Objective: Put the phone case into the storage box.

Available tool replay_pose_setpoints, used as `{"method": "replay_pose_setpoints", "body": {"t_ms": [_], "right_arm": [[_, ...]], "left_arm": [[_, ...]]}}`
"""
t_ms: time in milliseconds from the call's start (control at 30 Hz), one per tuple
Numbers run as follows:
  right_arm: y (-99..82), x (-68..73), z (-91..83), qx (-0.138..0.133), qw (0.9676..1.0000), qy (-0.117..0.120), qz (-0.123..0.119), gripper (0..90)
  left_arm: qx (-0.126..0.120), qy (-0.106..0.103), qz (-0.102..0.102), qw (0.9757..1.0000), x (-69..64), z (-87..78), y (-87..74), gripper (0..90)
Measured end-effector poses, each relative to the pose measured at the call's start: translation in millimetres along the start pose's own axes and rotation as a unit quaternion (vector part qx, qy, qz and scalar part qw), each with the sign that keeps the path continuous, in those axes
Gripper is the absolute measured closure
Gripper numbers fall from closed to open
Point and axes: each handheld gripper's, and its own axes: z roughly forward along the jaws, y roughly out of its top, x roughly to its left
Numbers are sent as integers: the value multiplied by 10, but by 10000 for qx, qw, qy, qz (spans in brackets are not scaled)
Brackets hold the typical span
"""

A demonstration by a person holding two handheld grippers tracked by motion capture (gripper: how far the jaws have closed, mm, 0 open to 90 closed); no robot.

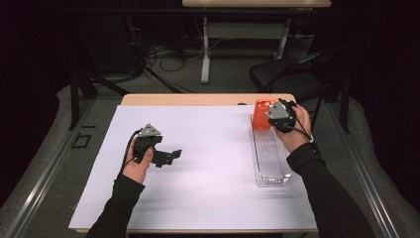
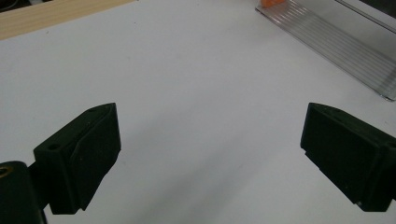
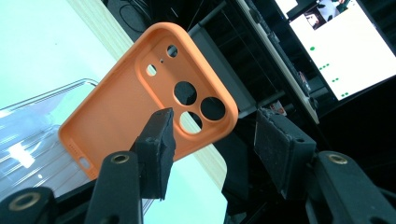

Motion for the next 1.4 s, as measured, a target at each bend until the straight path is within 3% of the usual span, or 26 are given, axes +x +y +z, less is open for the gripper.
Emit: {"method": "replay_pose_setpoints", "body": {"t_ms": [167,467,600,800,1067,1200,1300,1400], "right_arm": [[21,22,-155,25,10000,-36,21,477],[71,27,-413,-49,9982,142,579,445],[100,60,-480,-169,9967,225,763,366],[167,114,-555,-102,9945,306,994,213],[218,158,-600,-128,9860,615,1547,121],[233,201,-605,-17,9841,789,1593,0],[238,240,-629,-19,9824,885,1643,0],[246,260,-662,-130,9781,984,1831,0]], "left_arm": [[31,-8,-55,10000,21,-12,-20,53],[-47,-25,-77,10000,20,-49,-4,59],[-42,-38,-73,10000,23,-41,0,61],[-40,-18,-81,10000,45,-43,-2,67],[-67,-13,-105,9999,54,-62,-2,68],[-84,-11,-111,9999,62,-69,-2,68],[-99,-16,-125,9999,65,-74,-2,68],[-111,-28,-137,9998,68,-80,-3,68]]}}
